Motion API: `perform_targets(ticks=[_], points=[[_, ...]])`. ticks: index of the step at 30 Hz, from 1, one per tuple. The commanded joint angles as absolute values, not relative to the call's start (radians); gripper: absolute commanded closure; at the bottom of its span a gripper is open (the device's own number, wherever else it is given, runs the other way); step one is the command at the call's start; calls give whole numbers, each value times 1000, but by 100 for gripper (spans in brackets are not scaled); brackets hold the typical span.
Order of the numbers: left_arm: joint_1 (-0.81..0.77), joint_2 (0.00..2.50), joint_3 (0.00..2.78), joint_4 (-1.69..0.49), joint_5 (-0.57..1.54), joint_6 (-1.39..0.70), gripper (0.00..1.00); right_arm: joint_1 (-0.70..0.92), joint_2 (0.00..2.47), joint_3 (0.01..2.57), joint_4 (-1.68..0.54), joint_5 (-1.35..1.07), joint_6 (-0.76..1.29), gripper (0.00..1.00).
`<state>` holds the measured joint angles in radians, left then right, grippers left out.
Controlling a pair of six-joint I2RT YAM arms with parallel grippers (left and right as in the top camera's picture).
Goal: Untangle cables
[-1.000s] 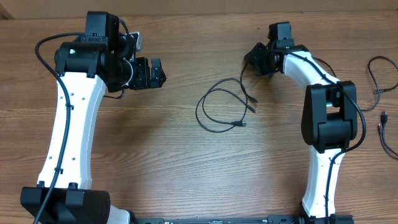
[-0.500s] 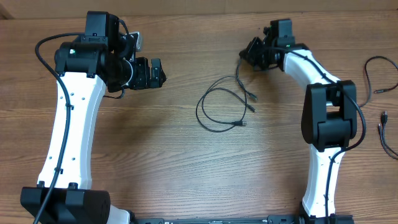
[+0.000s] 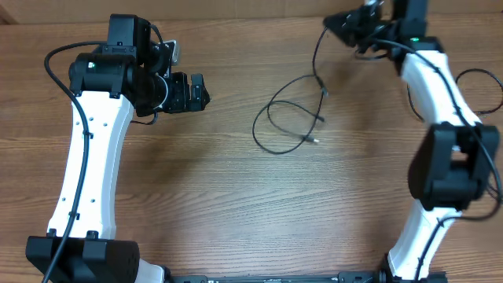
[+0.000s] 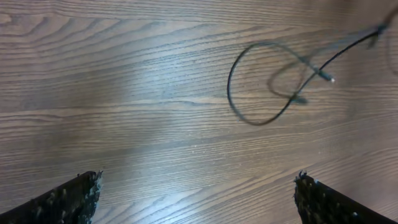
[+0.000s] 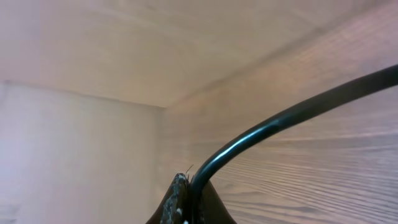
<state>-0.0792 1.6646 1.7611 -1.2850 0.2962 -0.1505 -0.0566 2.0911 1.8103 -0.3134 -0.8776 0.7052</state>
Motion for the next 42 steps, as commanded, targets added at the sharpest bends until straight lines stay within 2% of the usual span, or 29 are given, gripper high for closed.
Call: perform_targets(ticks=[1,10,15,20,24,29,33,34,35,36,38,42], points=[[-86,1647,1782,-1282,304,-138,0,-106,1980,1841,-308,-940,748,96],[-85,1647,1782,-1282,304,-138,0,-214,1887,1841,-310,-929,751,96],[-86,1647,1782,-1282,304,-138,0,-321,1887,1841,-393,-881,740,96],[-86,1647,1782,-1282,304,-138,0,-440,1887,1841,-555,-698,642,96],[-86,1647,1782,-1282,304,-138,0,-526,1887,1840,-667,-394,526,96],[-86,1647,1782,-1282,304,-138,0,-533,1893,1837,-717,6,377,96],[-86,1647,1782,-1282,304,-138,0,-532,1911,1824,-712,160,361,96],[-86,1647,1782,-1282,304,-138,0,-532,1925,1824,-713,178,361,93],[-86,1647,1782,-1282,304,-138,1,-532,1943,1823,-717,182,361,77],[-86,1647,1782,-1282,304,-138,0,-532,1959,1818,-722,183,361,55],[-86,1647,1782,-1282,304,-138,0,-532,1984,1818,-742,183,361,29],[-86,1647,1782,-1282,304,-138,0,-532,2004,1818,-761,173,362,23]])
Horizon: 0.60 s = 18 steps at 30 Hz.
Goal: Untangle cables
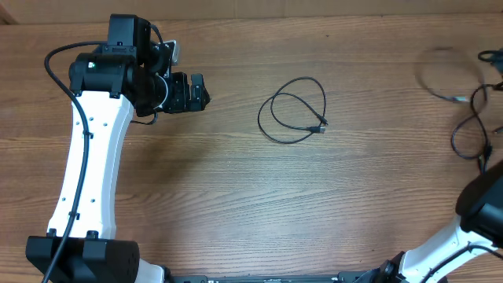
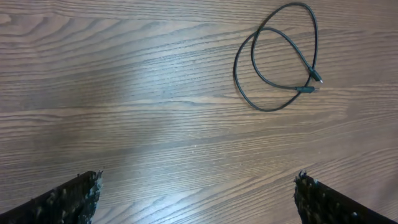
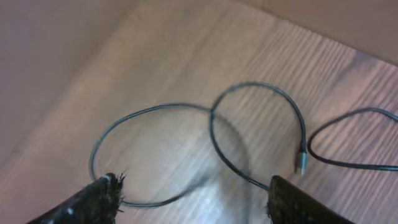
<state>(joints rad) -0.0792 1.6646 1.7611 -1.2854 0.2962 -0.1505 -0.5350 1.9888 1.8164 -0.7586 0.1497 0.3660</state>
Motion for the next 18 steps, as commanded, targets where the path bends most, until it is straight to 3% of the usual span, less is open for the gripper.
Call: perform_targets(ticks=[1,4,8,11,14,18], points=[[-86,1647,1782,-1282,304,-138,0,-532,2003,1819,-762,159,362,21],[-86,1647,1782,-1282,304,-138,0,-532,2003,1819,-767,41,361,19],[-86,1647,1782,-1282,304,-138,0,-509,2003,1819,-801,-382,352,17],[-86,1647,1782,-1282,304,-138,0,-427,2004,1819,-842,-428,239,16],[-86,1647,1782,-1282,304,-138,0,-335,2004,1819,-878,-428,168,0],[-86,1647,1782,-1282,304,-138,0,-219,2006,1819,-906,-416,136,0]])
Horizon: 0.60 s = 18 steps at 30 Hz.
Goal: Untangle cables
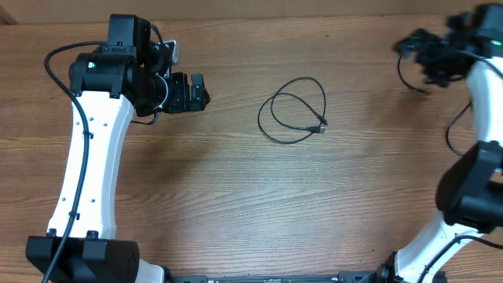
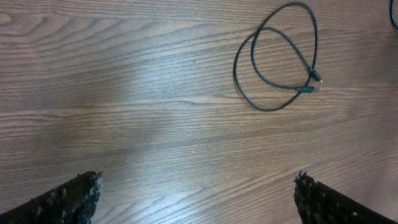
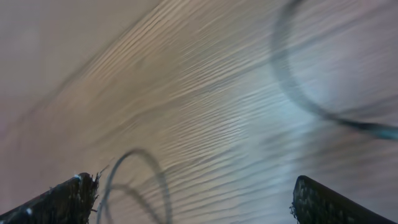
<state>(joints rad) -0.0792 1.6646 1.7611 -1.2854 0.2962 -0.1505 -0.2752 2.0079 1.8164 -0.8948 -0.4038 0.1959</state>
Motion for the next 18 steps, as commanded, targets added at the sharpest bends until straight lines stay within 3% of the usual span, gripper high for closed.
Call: perform_targets(ticks=[1,12,16,18], points=[[-86,1647,1782,-1282,304,-138,0,-191,2006,1819,-913,-415,104,0],[-86,1647,1782,-1282,304,-138,1,115,2011,1680,-948,-118,-88,2],[-86,1647,1782,-1282,304,-138,0,145,2011,1596,-892,-105,-80,26],[-86,1647,1782,-1282,304,-138,0,145,2011,1558,-857,-105,-80,30]])
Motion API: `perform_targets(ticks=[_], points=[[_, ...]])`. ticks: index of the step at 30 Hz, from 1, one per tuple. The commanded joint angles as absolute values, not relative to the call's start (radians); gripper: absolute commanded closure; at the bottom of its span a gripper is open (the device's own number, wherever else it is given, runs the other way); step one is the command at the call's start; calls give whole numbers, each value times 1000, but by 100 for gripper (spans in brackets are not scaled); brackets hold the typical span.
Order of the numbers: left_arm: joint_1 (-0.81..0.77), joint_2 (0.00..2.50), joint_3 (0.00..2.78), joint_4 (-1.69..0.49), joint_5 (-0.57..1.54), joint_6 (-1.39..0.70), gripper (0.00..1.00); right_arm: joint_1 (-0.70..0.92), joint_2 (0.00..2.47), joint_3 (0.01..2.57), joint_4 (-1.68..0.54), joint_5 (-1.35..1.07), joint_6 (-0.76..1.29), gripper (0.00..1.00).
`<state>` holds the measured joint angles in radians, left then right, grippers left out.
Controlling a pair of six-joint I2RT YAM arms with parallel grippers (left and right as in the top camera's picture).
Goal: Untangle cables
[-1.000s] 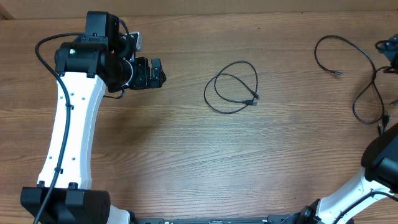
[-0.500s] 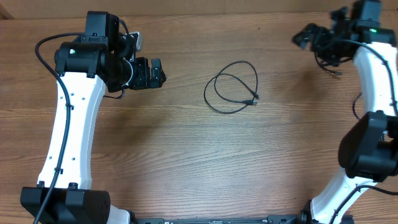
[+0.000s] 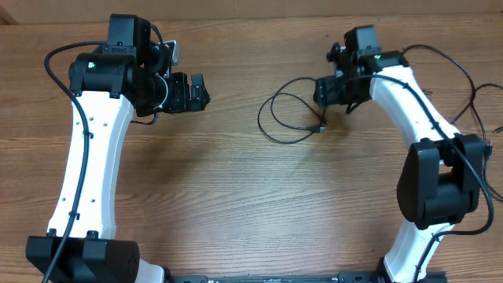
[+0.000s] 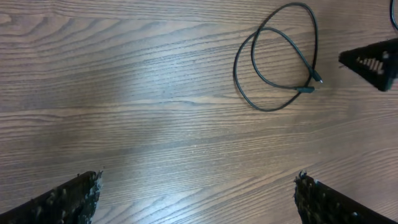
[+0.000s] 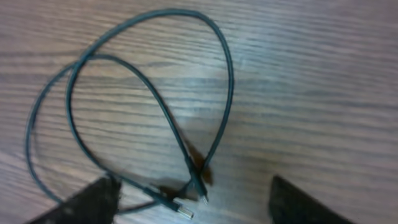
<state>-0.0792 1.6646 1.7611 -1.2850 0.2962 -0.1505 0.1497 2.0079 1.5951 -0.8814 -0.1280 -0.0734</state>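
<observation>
A thin black cable (image 3: 317, 126) lies coiled in two overlapping loops in the middle of the table. It also shows in the left wrist view (image 4: 305, 89) and the right wrist view (image 5: 229, 74). My right gripper (image 3: 330, 92) hangs open over the coil's right side. In its wrist view the gripper (image 5: 196, 202) has the two plug ends (image 5: 200, 190) crossing between its spread fingers, touching neither. My left gripper (image 3: 200, 92) is open and holds nothing, well left of the coil; its wrist view (image 4: 196, 186) shows only bare wood between the fingers.
Thin black wires (image 3: 474, 98) run along the right arm to the table's right edge. The wooden table (image 3: 236, 196) stretches out in front of both arms. One right fingertip (image 4: 373, 62) pokes into the left wrist view beside the coil.
My right gripper has moved from the far right back corner to just above the coil's plug ends, still open. The coil and my left arm have not moved.
At first my right gripper was shut on a cable at the back, its length trailing into the loops on the table. Then it was open at the far right over a cable lying there, with one coil left mid-table. Now it is back over that coil.
</observation>
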Motion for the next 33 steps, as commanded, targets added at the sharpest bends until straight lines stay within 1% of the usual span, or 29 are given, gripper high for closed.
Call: perform_targets(ticks=[1,7,9,11,13,17,21,26,27,33], points=[[-86,1647,1782,-1282,304,-138,0,145,2011,1527,-833,-105,-80,30],[-86,1647,1782,-1282,304,-138,0,145,2012,1447,-761,-105,-80,29],[-86,1647,1782,-1282,304,-138,0,145,2013,1407,-713,-105,-80,27],[-86,1647,1782,-1282,304,-138,0,145,2023,1391,-700,-105,-80,28],[-86,1647,1782,-1282,304,-138,0,145,2037,1386,-690,-106,-75,32],[-86,1647,1782,-1282,304,-138,0,145,2088,1385,-659,-114,-22,34],[-86,1647,1782,-1282,304,-138,0,146,2097,1385,-651,-116,-19,38],[-86,1647,1782,-1282,304,-138,0,146,2104,1380,-645,-104,-27,55],[-86,1647,1782,-1282,304,-138,0,146,2107,1378,-640,-100,-27,61],[-86,1647,1782,-1282,304,-138,0,147,2123,1374,-645,-9,-27,62]])
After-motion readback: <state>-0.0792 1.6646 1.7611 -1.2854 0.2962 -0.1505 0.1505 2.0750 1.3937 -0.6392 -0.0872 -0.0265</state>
